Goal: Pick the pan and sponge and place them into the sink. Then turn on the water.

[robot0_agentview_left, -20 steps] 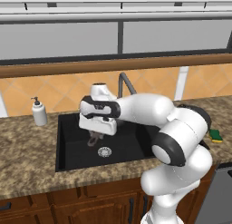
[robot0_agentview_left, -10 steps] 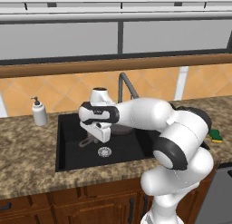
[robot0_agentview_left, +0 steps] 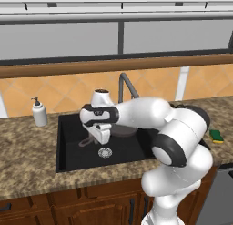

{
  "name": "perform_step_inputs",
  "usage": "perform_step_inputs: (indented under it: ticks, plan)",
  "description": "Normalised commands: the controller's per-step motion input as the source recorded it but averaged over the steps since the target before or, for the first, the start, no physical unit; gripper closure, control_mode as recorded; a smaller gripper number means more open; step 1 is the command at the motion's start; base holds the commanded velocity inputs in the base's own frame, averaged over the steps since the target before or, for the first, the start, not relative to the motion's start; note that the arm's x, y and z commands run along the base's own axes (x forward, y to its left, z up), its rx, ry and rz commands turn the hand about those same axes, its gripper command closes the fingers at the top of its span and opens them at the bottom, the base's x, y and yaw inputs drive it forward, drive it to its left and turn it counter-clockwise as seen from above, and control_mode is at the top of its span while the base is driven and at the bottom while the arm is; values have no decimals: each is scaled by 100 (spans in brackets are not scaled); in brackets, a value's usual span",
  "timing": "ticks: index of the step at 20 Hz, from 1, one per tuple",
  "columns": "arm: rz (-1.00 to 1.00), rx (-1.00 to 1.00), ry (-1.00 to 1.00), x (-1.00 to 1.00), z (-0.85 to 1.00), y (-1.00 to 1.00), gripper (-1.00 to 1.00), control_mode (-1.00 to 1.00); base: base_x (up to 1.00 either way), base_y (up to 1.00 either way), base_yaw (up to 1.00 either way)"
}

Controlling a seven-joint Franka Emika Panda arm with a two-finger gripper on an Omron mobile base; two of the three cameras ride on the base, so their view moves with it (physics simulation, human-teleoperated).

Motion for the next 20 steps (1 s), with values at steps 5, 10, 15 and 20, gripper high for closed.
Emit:
perform_step_inputs:
  ticks: [5, 10, 15, 20]
  plan:
    - [-20, 0, 0, 26, -39, 1, 100, -100, 0, 0, 0]
    - [-18, 0, 0, 16, -32, 8, 100, -100, 0, 0, 0]
    - [-17, -1, 0, 15, -31, 15, 100, -100, 0, 0, 0]
    - [-15, 0, 0, 16, -31, 25, 100, -100, 0, 0, 0]
